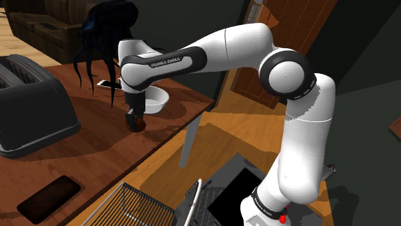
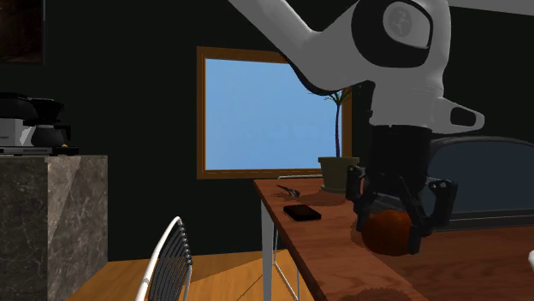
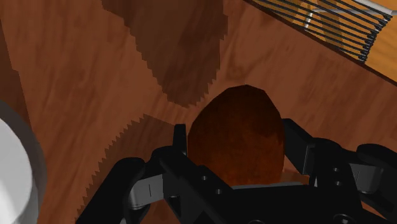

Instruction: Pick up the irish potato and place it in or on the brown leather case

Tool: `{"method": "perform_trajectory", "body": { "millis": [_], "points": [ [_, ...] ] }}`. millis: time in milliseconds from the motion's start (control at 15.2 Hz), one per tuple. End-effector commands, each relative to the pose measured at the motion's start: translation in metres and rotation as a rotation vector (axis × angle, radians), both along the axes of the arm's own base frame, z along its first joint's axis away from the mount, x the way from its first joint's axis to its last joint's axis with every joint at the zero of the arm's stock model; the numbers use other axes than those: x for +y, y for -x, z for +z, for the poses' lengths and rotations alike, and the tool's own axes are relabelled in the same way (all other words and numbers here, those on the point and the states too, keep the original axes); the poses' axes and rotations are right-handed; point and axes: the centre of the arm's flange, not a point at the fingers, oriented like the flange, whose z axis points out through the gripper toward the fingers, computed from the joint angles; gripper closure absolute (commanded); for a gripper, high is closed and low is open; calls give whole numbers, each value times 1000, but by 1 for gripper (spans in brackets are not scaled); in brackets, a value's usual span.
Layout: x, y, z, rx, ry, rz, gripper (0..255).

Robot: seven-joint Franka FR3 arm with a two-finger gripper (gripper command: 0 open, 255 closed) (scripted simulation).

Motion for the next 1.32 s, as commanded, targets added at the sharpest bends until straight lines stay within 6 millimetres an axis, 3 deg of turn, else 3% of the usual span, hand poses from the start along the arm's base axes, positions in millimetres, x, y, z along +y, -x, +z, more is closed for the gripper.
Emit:
{"method": "perform_trajectory", "body": {
  "millis": [0, 594, 1254],
  "points": [
    [0, 0, 11, 0, 0, 0, 255],
    [0, 0, 55, 0, 0, 0, 255],
    [124, 45, 58, 0, 0, 0, 255]
  ]
}}
